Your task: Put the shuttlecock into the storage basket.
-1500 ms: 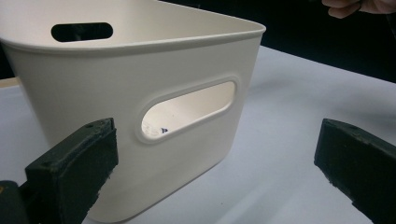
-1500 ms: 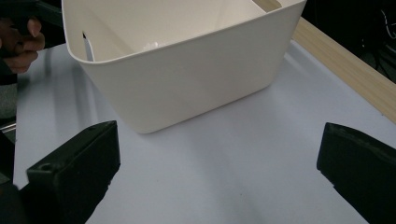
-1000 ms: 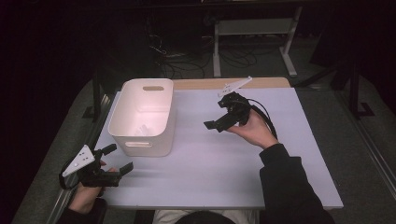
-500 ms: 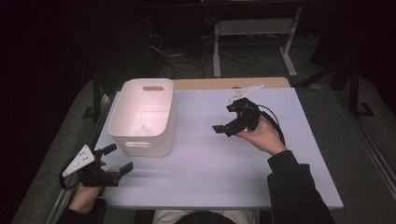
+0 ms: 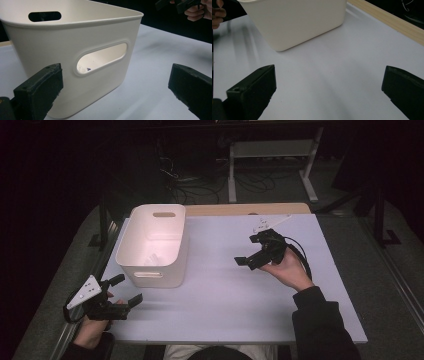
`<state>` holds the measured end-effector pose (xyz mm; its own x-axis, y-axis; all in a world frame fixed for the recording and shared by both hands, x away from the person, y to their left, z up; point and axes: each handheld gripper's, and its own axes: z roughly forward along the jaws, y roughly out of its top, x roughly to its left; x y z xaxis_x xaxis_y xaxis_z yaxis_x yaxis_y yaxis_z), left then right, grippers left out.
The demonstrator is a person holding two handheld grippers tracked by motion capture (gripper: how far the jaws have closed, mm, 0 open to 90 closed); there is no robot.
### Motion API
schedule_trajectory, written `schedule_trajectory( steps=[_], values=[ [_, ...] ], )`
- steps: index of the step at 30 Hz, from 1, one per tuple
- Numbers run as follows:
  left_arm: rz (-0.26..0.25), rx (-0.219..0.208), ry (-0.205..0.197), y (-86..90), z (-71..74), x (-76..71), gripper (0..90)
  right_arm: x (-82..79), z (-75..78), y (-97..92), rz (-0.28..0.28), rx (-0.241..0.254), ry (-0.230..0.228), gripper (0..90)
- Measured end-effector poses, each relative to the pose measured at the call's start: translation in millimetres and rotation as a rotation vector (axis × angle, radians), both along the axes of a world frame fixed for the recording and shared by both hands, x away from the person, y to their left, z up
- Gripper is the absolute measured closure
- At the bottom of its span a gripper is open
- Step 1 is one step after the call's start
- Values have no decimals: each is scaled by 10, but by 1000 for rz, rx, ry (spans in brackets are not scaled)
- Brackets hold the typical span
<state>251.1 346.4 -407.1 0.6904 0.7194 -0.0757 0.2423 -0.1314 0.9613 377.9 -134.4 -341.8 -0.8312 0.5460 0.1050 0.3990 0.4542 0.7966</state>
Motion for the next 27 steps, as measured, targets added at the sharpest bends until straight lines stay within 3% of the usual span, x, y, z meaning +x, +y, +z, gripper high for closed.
schedule_trajectory(
  steps=[27],
  values=[
    [4, 0, 2, -1, -1, 3, 0, -175, -239, -388, -67, 17, 33, 0]
  ],
)
